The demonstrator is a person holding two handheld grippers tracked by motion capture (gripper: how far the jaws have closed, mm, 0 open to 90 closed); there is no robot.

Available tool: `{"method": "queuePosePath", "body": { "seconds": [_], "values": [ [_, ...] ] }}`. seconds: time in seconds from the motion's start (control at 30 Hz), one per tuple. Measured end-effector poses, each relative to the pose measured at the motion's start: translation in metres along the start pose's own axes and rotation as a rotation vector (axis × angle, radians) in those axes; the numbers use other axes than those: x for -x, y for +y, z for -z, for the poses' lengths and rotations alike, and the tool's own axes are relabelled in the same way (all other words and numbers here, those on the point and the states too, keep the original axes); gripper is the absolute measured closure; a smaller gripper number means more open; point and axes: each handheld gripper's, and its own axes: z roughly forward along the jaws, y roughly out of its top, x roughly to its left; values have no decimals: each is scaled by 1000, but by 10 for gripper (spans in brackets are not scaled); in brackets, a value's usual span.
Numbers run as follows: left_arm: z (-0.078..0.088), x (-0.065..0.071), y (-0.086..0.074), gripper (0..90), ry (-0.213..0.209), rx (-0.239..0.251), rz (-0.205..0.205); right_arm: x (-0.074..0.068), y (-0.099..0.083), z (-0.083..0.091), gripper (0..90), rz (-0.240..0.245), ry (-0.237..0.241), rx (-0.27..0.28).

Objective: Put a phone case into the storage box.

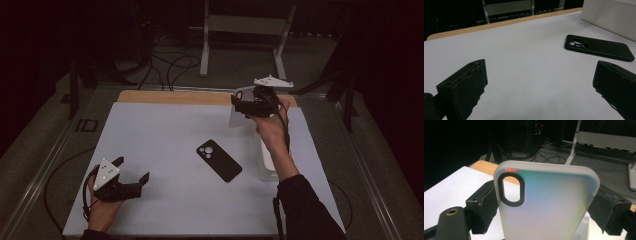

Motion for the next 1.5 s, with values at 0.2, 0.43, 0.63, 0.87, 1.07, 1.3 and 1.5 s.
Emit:
{"method": "queuePosePath", "body": {
  "seconds": [0.2, 0.43, 0.63, 0.87, 1.07, 1.3, 1.5],
  "values": [
    [0, 0, 0, 1, 2, -1, -1, 9, 1, -3, 167, -17, -26, 1],
    [0, 0, 0, 1, 2, -1, -2, 19, 3, -6, 167, -27, -61, -9],
    [0, 1, 0, 1, 0, -1, -5, 28, 4, -9, 167, -33, -98, -19],
    [0, 1, 0, 1, 0, -3, -6, 40, 3, -12, 166, -42, -132, -28],
    [0, 1, 0, 1, 0, -2, -7, 50, 1, -16, 166, -62, -161, -24],
    [0, 0, 0, 1, 1, 1, -5, 61, -2, -19, 166, -46, -191, -32],
    [0, 1, -1, 1, 0, -2, -6, 72, -4, -21, 165, -55, -217, -33]
  ]
}}
